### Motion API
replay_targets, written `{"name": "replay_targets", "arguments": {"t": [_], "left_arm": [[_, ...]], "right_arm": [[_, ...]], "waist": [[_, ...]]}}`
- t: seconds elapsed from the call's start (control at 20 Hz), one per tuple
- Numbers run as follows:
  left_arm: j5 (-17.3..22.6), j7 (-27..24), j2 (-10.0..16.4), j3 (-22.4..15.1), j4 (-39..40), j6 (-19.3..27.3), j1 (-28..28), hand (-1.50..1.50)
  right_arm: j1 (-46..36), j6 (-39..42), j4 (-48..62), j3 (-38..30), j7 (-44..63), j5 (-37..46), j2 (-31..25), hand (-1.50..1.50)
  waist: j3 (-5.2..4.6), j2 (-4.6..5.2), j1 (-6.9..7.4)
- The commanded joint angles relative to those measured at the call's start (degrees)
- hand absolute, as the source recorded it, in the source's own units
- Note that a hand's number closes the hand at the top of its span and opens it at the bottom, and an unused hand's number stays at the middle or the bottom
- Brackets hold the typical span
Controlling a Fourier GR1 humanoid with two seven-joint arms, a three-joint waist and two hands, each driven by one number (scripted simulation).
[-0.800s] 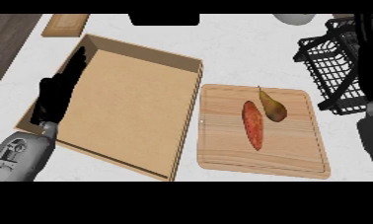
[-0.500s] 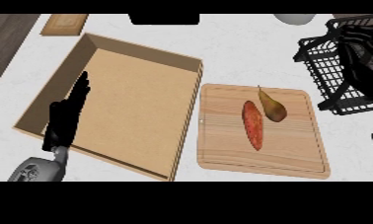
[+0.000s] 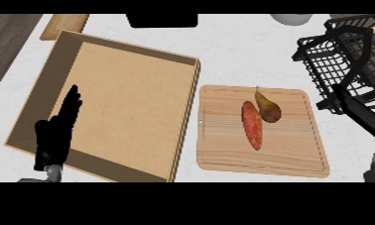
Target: Pick the sweet potato from the cutting board and place it in the tiered basket
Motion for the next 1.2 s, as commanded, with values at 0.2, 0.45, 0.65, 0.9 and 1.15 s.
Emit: {"name": "replay_targets", "arguments": {"t": [0.2,0.45,0.65,0.9,1.15], "left_arm": [[-0.9,-1.1,-5.8,-3.5,1.2,0.6,3.4,0.00],[-1.4,-0.7,-5.6,-3.0,1.3,0.3,3.3,0.00],[-1.0,-1.0,-5.5,-2.7,0.5,-1.1,3.9,0.00],[-2.4,0.8,-7.6,-3.8,1.6,-0.5,1.3,0.00],[-2.9,1.3,-7.6,-3.5,1.5,-1.0,2.6,0.00]], "right_arm": [[11.0,5.6,-8.6,11.8,17.8,6.5,-7.7,-1.50],[13.5,10.8,-14.2,19.4,31.6,14.2,-17.5,-1.50],[11.8,14.4,-17.0,22.7,44.4,20.9,-24.6,-1.50],[4.5,16.0,-23.3,27.7,63.4,30.8,-25.9,-1.50],[-3.7,20.3,-21.3,34.2,76.5,38.9,-20.5,-1.50]], "waist": [[-0.95,1.22,-0.25],[-1.10,1.42,0.49],[-1.07,1.51,1.57],[-0.85,1.51,1.62],[-0.68,1.44,2.27]]}}
